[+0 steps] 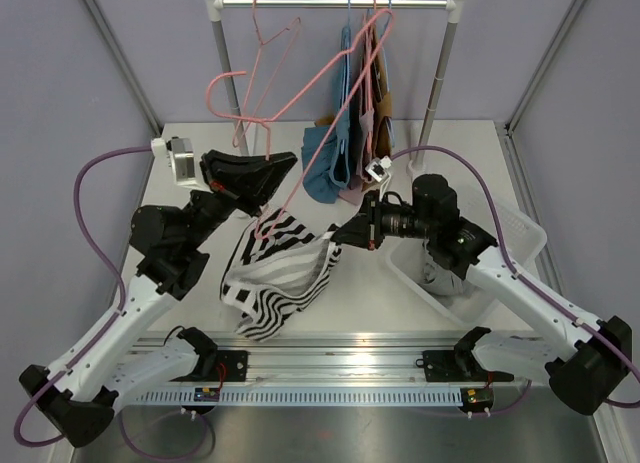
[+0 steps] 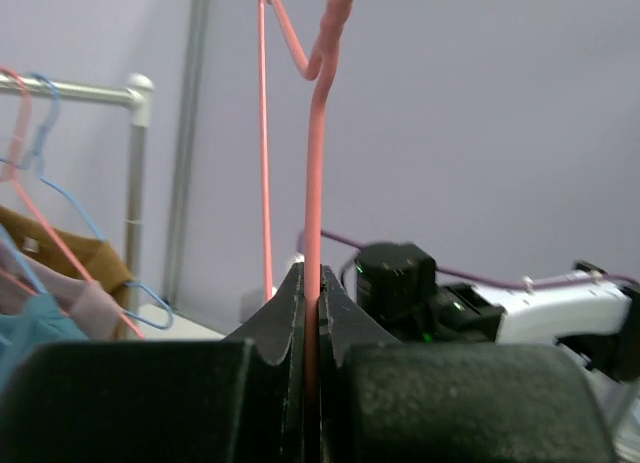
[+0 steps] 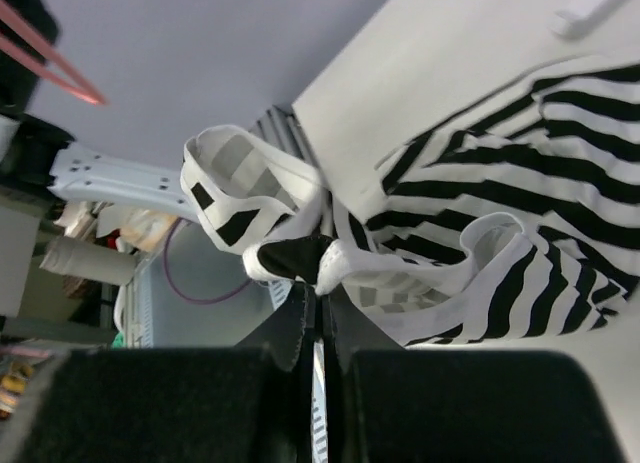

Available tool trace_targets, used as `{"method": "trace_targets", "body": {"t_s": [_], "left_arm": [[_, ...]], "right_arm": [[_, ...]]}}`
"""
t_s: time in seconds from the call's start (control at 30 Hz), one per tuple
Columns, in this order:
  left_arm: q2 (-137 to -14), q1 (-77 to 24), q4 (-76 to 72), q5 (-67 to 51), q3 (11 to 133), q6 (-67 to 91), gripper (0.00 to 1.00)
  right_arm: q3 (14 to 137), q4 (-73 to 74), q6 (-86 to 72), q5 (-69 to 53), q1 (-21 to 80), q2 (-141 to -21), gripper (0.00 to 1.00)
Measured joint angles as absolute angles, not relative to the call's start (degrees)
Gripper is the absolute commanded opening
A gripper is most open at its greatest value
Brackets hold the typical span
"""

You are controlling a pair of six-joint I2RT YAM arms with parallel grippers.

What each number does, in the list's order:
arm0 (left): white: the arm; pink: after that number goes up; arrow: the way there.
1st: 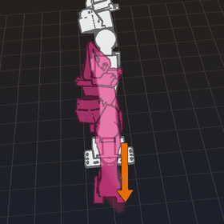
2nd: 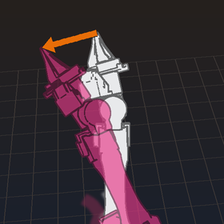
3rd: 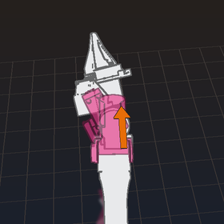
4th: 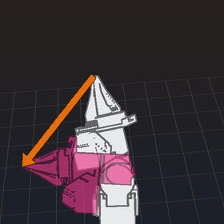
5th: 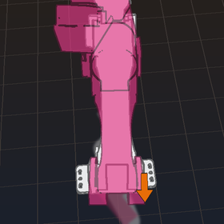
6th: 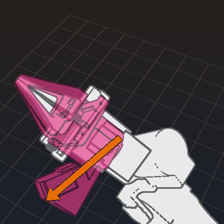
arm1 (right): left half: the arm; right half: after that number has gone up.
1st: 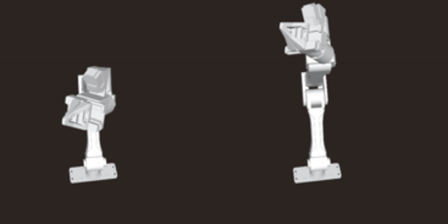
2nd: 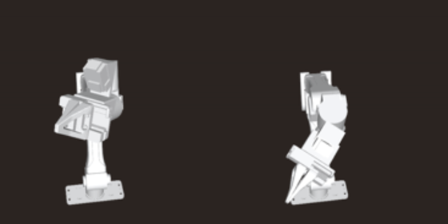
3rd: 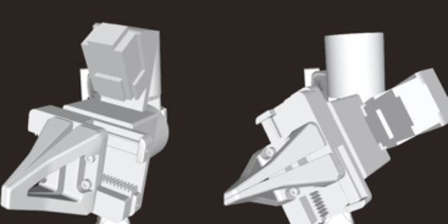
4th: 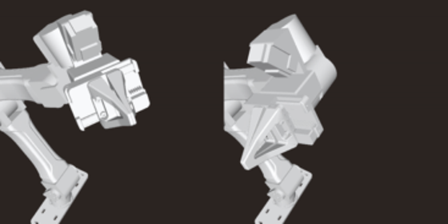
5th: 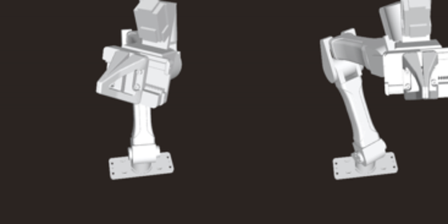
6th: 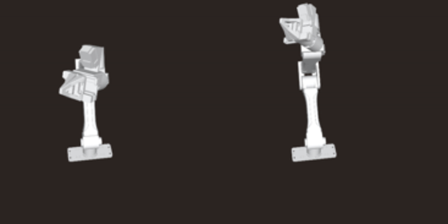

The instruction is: Remove the tank top from the hanger

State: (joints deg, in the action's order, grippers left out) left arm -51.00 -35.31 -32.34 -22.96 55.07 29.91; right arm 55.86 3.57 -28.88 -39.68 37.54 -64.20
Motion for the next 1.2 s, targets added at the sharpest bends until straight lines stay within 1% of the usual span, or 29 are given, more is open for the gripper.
{"method": "trace_targets", "body": {"t_s": [0.17, 0.23, 0.27, 0.3, 0.37, 0.4, 0.43, 0.47, 0.5, 0.53, 0.63, 0.73, 0.87, 0.97, 1.0, 1.2], "left_arm": [[-46.02, -35.51, -26.09, -9.85, 55.59, 23.94, 0.00], [-44.88, -35.51, -21.06, -4.86, 57.28, 21.91, 0.00], [-44.56, -35.51, -18.41, -2.39, 58.37, 21.04, 0.00], [-44.40, -35.51, -16.23, -0.25, 59.22, 20.34, 0.00], [-44.38, -35.51, -12.38, 3.73, 59.70, 19.40, 0.00], [-44.49, -35.51, -10.66, 4.93, 59.57, 19.22, 0.00], [-44.80, -35.51, -8.47, 6.28, 59.35, 19.00, 0.00], [-45.32, -35.51, -6.52, 7.38, 59.09, 18.87, 0.00], [-46.06, -35.51, -4.51, 8.34, 58.89, 18.81, 0.00], [-47.03, -35.51, -2.24, 9.28, 58.85, 18.74, 0.00], [-51.13, -35.51, 3.51, 11.09, 60.01, 18.33, 0.00], [-58.35, -35.48, 10.92, 12.93, 66.00, 17.85, 0.00], [-68.23, -34.37, 17.78, 13.78, 79.44, 16.91, 0.00], [-75.18, -31.90, 21.91, 13.08, 91.90, 16.49, 0.00], [-77.14, -31.00, 22.11, 12.97, 93.69, 16.49, 0.00], [-91.59, -25.69, 28.40, 9.74, 113.19, 16.01, 0.00]], "right_arm": [[53.65, 6.85, -27.83, -32.51, 37.60, -63.53, 0.00], [53.58, 7.44, -27.31, -30.46, 38.20, -64.49, 0.00], [53.60, 7.53, -26.96, -29.26, 38.81, -65.19, 0.02], [53.60, 7.73, -26.48, -28.01, 39.70, -66.02, 0.11], [53.69, 8.47, -25.56, -25.19, 42.04, -68.07, 0.44], [53.69, 8.82, -25.56, -24.25, 43.00, -68.95, 0.52], [53.71, 9.19, -25.04, -23.09, 43.97, -69.91, 0.64], [53.74, 9.56, -24.77, -22.33, 44.58, -70.67, 0.78], [53.74, 9.91, -24.69, -21.37, 44.95, -71.16, 0.96], [53.71, 10.24, -24.47, -20.10, 45.10, -71.33, 0.99], [53.71, 10.41, -23.88, -17.39, 45.10, -71.09, 1.00], [53.71, 10.41, -23.94, -16.29, 45.10, -70.61, 1.00], [53.28, 10.28, -24.32, -15.92, 45.10, -69.06, 1.00], [51.66, 10.02, -24.99, -15.92, 45.10, -66.70, 0.99], [51.00, 9.96, -25.30, -15.92, 45.10, -65.80, 0.99], [46.85, 9.21, -27.03, -15.94, 45.10, -60.36, 1.00]]}}
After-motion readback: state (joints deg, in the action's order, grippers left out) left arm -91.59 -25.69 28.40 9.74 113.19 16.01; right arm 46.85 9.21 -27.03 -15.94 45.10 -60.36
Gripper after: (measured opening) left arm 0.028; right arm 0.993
